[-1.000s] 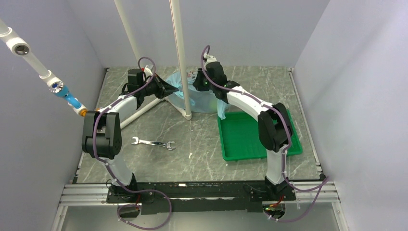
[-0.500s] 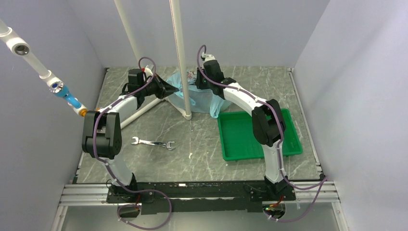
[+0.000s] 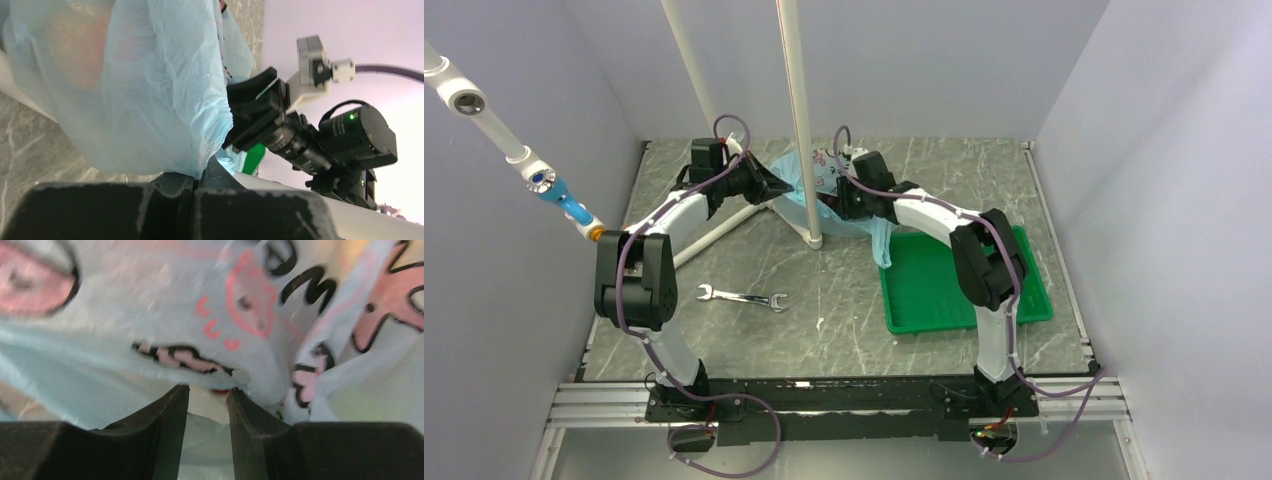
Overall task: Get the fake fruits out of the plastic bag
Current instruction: Adjust the plastic bag at the center of the board.
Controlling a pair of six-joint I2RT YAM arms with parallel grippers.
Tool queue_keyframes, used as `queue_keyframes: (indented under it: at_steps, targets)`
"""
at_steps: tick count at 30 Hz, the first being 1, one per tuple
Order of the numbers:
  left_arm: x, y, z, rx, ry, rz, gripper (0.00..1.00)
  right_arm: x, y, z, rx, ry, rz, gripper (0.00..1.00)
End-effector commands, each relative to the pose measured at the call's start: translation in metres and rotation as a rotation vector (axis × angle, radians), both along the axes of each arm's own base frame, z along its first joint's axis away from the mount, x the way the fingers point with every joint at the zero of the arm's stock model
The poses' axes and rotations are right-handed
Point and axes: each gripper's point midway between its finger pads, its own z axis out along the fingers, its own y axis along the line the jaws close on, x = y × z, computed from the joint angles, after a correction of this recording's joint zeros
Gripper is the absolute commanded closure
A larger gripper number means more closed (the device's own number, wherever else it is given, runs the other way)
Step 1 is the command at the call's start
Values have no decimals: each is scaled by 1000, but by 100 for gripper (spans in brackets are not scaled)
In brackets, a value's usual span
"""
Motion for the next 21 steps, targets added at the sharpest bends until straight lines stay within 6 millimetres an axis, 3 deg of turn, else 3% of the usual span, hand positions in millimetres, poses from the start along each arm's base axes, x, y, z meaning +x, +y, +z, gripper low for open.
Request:
queue_keyframes:
  at_steps: [1, 3, 4, 7, 9, 10, 15, 21]
  targets:
    - [10, 13, 19, 90, -77, 31, 100, -38, 19, 50, 129, -64, 250, 59]
    - [12, 18, 16, 104, -70, 42, 98, -47, 27, 50, 141, -42, 332, 57]
    - [13, 20, 14, 108, -61, 46, 91, -47, 27, 45, 134, -23, 339, 57]
    - [15, 20, 18, 104, -89, 35, 53, -48, 29, 28, 127, 31, 341, 57]
    - [15, 19, 21, 120, -110, 19, 21, -44, 31, 27, 146, 23, 312, 53]
    - [16, 20, 19, 137, -113, 15, 14, -40, 31, 27, 155, 14, 289, 51]
    - [23, 18, 7, 178, -111, 0, 1, -21, 49, 32, 233, 7, 261, 48]
    - [18, -11, -7, 273, -114, -68, 4, -6, 81, 51, 401, 16, 284, 55]
